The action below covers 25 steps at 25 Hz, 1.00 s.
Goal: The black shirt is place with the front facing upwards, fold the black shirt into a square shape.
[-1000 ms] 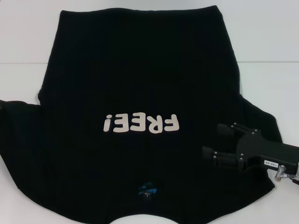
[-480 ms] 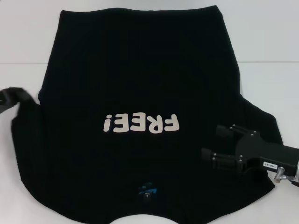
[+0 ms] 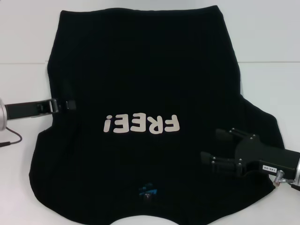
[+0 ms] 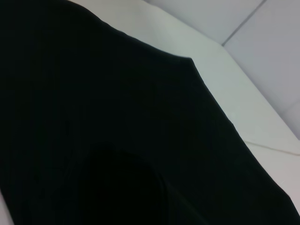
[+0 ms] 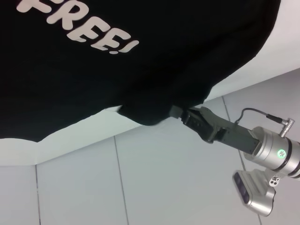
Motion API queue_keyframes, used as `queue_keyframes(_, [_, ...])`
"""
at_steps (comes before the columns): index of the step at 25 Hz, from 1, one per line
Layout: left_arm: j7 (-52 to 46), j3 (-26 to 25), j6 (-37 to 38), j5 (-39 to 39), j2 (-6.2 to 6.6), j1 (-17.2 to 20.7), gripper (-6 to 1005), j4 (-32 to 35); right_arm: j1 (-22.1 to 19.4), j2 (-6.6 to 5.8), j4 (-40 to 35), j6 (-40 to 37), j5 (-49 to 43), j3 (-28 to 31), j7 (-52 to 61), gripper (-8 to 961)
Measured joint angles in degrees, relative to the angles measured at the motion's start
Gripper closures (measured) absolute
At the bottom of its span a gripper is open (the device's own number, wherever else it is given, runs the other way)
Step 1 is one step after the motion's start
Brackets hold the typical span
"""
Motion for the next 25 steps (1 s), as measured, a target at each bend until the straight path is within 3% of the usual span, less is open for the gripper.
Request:
queue_keyframes(6, [-0.08,-1.30,0.98,-1.25,0.22,0.37,984,-3.13,-0.14,0.00,-0.01,0.08,-0.07,-0.03,0.00,8])
queue_keyframes(11, [-1.43,-5.91,8.74,-3.46,3.61,-0.34,877,-12.20,-0.18,0.01,-0.03,0.09,-0.07,-0.01,0.00,9])
queue_keyframes(14, [-2.33,-7.77,12.52,-3.90,4.93,-0.51,771,-14.66,-0.18,0.01,-0.03,0.08,-0.04,0.06,0.00,9])
queue_keyframes(18, [2.57,-10.20,15.47,-4.03,4.91,0.79,613,-13.68,-0.18,0.00,-0.15,0.07,0.07,1.20,0.82,8])
queue_keyframes(20, [5.80,-11.01,16.93,-4.09,4.86,1.32,456,-13.57,-0.29,-0.23,-0.77,0.06,0.11,2.46,4.18,8])
queue_keyframes(21, [8.44,-11.36,18.25,-4.13,4.83,1.63,377,-13.54,-0.33,-0.56,-1.50,0.07,0.13,3.16,7.21,8])
queue_keyframes(25, [25.16,-11.70,25.48,-4.35,3.64,3.37,283,-13.16,-0.51,-3.07,-6.26,0.23,-0.39,4.22,26.38,9])
